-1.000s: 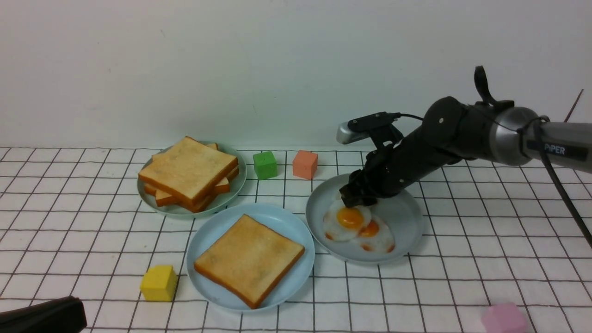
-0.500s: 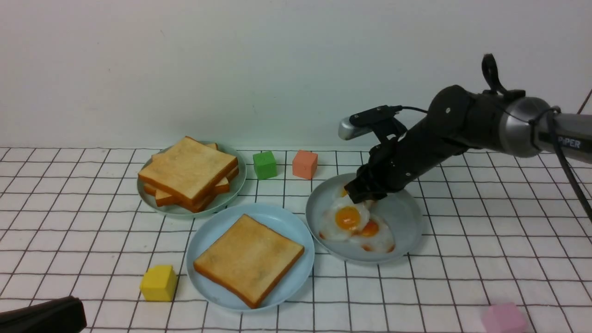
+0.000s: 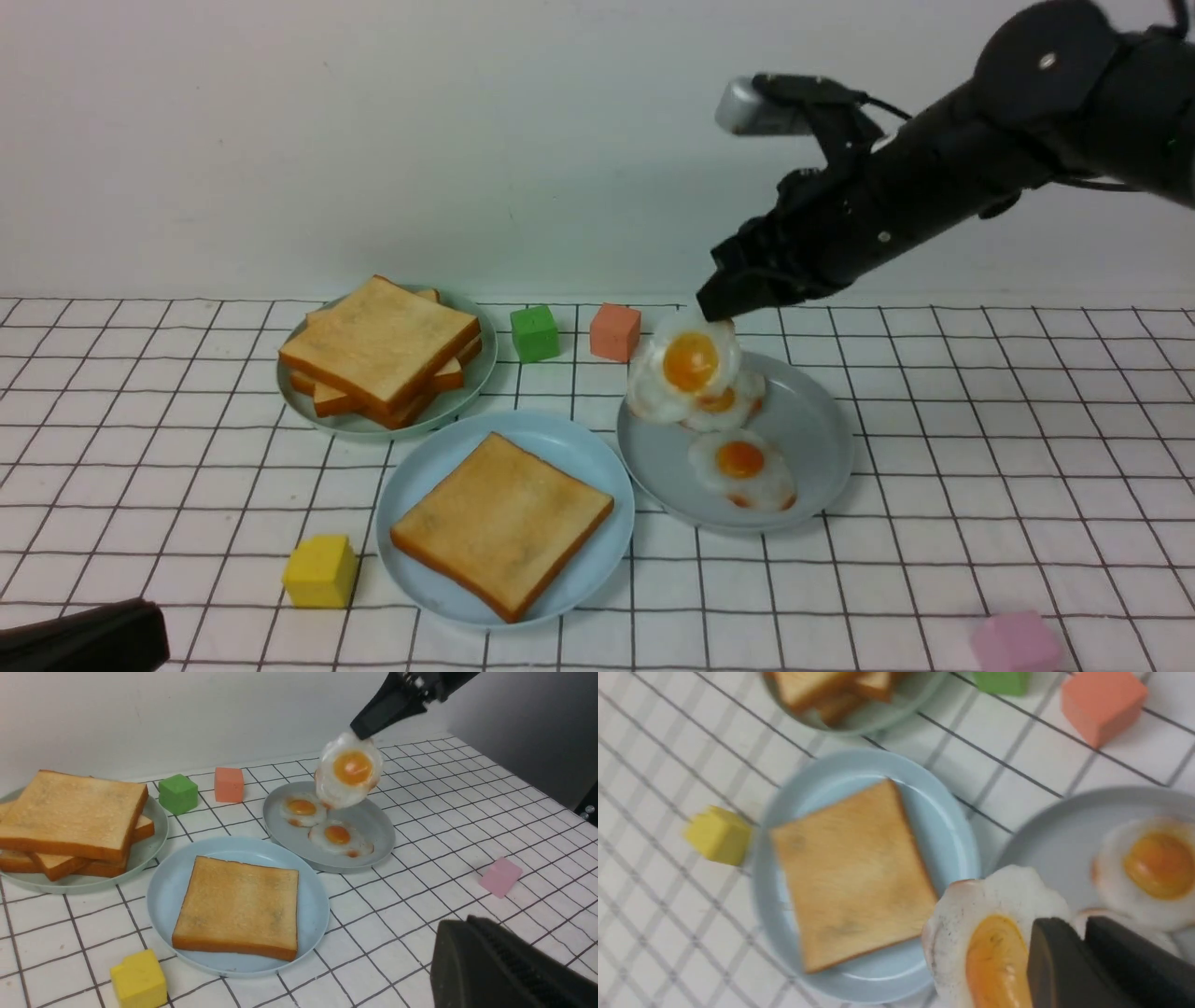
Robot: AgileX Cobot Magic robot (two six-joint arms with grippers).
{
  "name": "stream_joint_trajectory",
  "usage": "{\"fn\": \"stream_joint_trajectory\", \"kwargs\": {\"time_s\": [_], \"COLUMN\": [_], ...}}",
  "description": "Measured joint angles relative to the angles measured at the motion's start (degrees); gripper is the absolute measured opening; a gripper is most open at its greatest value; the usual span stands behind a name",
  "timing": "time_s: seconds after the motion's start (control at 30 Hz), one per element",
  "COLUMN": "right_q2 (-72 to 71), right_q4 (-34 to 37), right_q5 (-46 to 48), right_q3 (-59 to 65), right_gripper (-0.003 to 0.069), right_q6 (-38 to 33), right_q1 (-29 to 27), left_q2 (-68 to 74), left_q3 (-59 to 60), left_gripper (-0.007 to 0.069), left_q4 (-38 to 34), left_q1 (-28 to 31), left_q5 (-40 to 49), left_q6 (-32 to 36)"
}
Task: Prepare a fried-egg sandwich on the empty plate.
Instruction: Use the right arm to place the fried egg on the slice of bread in the middle
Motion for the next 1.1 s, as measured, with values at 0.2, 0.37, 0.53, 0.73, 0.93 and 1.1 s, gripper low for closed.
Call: {"fn": "stream_joint_trajectory", "kwargs": {"time_s": [0.2,0.37,0.53,0.73,0.93,1.1], "right_q2": [1.7,9.0,14.1,17.0,17.6,16.9], "right_q4": [11.4,17.1,21.0,23.2,15.5,6.4], "right_q5": [2.7,-0.5,-6.1,-8.4,-8.3,-6.2], "right_q3": [0.2,0.6,0.6,0.6,0.6,0.6], "right_gripper": [0.0077,0.0077,0.0077,0.0084,0.0283,0.0456], "right_q6": [-1.9,-2.4,-2.5,0.6,8.2,12.2], "right_q1": [3.5,7.6,9.3,9.3,9.6,9.4], "left_q2": [0.0,0.0,0.0,0.0,0.0,0.0], "left_q3": [0.0,0.0,0.0,0.0,0.0,0.0], "left_gripper": [-0.0003,-0.0003,-0.0003,0.0001,0.0004,0.0008], "left_q4": [5.3,6.0,6.2,6.2,6.2,6.2], "left_q1": [0.0,0.0,0.0,0.0,0.0,0.0], "left_q5": [0.4,0.5,0.6,0.8,0.9,2.7], "left_q6": [0.0,0.0,0.0,0.0,0.0,-0.8]}}
